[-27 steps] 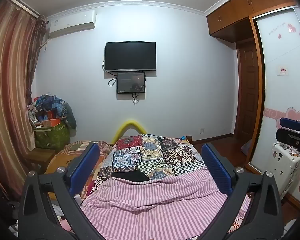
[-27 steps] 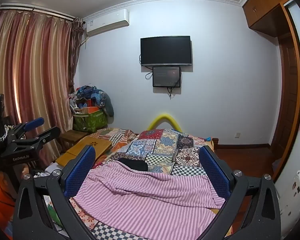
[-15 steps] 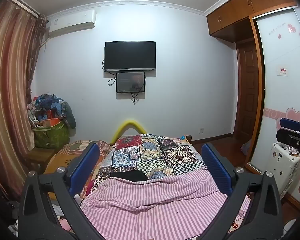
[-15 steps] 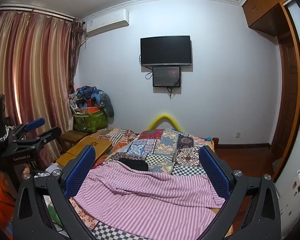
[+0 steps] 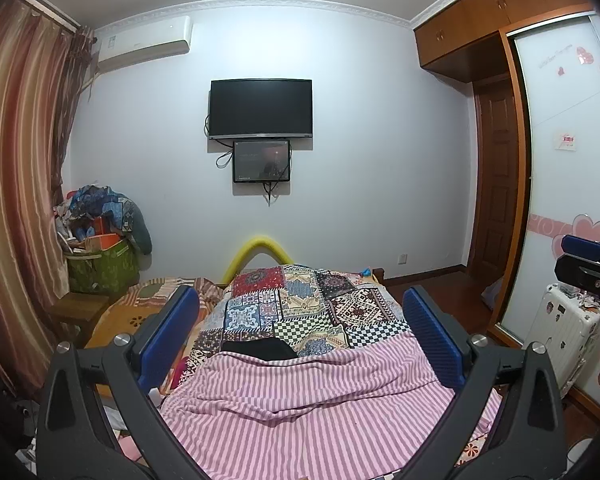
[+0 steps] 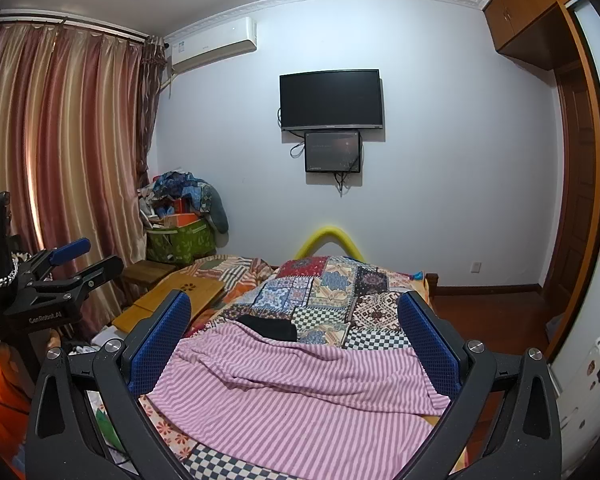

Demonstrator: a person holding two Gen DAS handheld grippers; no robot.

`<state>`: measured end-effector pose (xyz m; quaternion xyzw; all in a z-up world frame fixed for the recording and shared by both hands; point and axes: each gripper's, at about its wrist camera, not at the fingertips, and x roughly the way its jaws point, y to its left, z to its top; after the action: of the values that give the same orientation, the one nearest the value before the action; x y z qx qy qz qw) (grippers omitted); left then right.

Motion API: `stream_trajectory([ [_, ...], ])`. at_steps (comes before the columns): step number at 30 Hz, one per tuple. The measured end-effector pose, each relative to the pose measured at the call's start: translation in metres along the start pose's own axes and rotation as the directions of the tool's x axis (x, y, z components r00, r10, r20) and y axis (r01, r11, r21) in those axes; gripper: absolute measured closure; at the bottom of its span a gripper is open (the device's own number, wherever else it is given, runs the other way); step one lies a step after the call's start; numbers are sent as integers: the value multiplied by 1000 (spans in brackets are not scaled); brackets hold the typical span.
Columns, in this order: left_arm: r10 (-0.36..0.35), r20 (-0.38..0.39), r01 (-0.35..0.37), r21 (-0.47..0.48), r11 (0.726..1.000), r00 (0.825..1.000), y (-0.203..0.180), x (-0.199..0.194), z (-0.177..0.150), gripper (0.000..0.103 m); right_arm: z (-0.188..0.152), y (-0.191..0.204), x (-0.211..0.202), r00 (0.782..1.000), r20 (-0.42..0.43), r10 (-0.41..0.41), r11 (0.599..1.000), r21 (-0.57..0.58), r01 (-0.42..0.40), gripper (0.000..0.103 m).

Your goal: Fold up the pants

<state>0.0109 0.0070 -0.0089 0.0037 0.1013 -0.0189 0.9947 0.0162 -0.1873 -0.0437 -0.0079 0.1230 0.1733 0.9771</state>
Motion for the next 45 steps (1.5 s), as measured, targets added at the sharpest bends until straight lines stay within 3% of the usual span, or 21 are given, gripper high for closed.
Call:
stream_trajectory([
  [7,5,-22,-4,8,1000,1000,4,15,-6,0,-6,-8,12,999,-24,-29,1000,11,29,0],
  [13,26,-68,-27,-7,1000,997,22,51,-20,0,-25,-38,40,990,-84,-109,994,16,111,0],
  [20,97,-161,-96,11,995,982,61,124,-47,0,-61,-96,85,950,-239,-199,974,60,219,0],
  [23,115,-228,-116,10,993,967,83,165,-63,0,-71,-121,101,921,-292,-258,958,45,282,0],
  [26,145,-298,-146,19,989,943,104,210,-82,0,-87,-142,116,885,-325,-333,935,3,354,0],
  [29,206,-365,-209,31,977,908,129,260,-104,0,-98,-158,125,857,-355,-374,920,-25,391,0],
  [33,209,-448,-234,-2,972,869,159,313,-133,0,-116,-183,148,819,-403,-409,905,-62,421,0],
  [35,203,-481,-243,-21,970,853,173,339,-148,0,-127,-198,161,809,-425,-405,904,-55,424,0],
  [41,212,-598,-290,-36,956,773,211,419,-194,0,-165,-232,202,761,-534,-369,901,-5,433,0],
  [43,202,-630,-300,-51,953,750,224,438,-205,2,-179,-239,222,732,-572,-370,895,-10,445,0],
  [45,185,-660,-296,-59,953,728,235,459,-216,10,-192,-251,238,700,-609,-373,887,-13,461,0],
])
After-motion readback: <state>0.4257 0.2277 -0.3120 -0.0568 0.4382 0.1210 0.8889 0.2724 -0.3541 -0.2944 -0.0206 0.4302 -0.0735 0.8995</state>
